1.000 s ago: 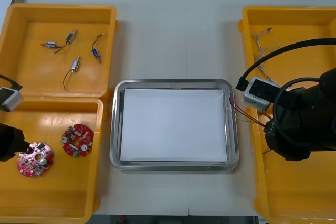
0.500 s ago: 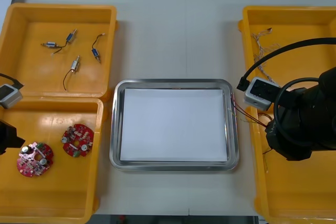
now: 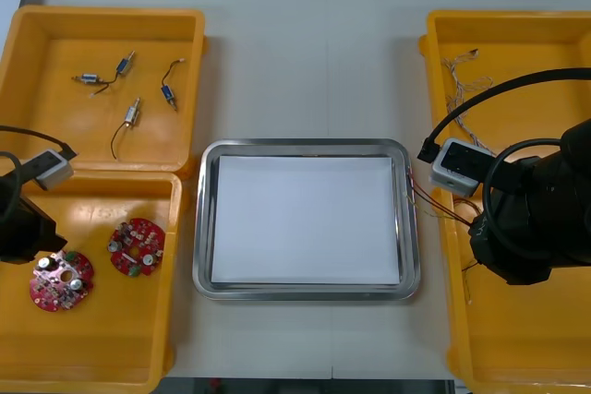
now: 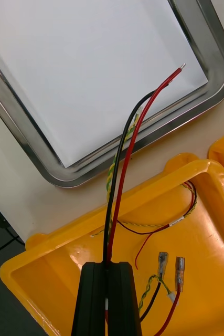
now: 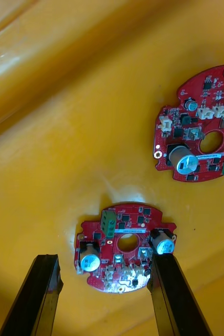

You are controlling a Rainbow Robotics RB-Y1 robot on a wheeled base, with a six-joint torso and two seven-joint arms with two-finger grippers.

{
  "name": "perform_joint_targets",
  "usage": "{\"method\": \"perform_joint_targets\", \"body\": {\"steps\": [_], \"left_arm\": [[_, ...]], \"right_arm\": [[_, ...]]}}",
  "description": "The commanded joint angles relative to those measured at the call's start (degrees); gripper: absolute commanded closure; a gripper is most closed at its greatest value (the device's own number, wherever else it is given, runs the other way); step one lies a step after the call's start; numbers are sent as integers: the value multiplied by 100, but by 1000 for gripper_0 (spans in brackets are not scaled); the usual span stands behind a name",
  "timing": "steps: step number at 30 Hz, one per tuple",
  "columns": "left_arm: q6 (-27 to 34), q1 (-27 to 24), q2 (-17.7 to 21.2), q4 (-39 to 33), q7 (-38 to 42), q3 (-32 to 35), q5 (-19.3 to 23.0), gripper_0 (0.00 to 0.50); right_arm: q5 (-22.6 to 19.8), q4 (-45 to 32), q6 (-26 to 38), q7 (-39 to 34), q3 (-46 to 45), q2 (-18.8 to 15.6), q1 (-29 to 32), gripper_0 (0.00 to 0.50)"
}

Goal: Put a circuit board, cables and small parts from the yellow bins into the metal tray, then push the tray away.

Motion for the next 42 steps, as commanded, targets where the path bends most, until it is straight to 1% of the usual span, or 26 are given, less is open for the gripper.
{"method": "perform_joint_targets", "body": {"steps": [1,2,4,7,13,17,24,31,42], "left_arm": [[-180,-228,107,33,-366,-342,-460,0],[-189,-237,89,33,-358,-369,-521,0],[-198,-264,10,42,-358,-518,-776,0],[-295,-351,-16,95,-331,-738,-899,0],[-611,-369,-51,226,-314,-958,-917,0],[-620,-369,-157,262,-322,-966,-952,0],[-769,-378,-165,279,-296,-1142,-1005,0],[-919,-378,-165,288,-252,-1371,-1260,0],[-963,-378,-165,314,-191,-1476,-1286,0]], "right_arm": [[-37,-8,66,221,41,-204,-146,500],[-37,-8,66,221,41,-204,-146,500],[-37,-8,83,230,41,-204,-146,500],[-10,-8,110,230,50,-204,-146,500],[-1,-8,171,239,41,-204,-146,500],[16,-8,180,248,50,-204,-154,500],[7,-8,189,248,41,-204,-146,500],[7,-8,189,248,41,-204,-146,500],[7,-8,180,248,41,-204,-154,500]]}}
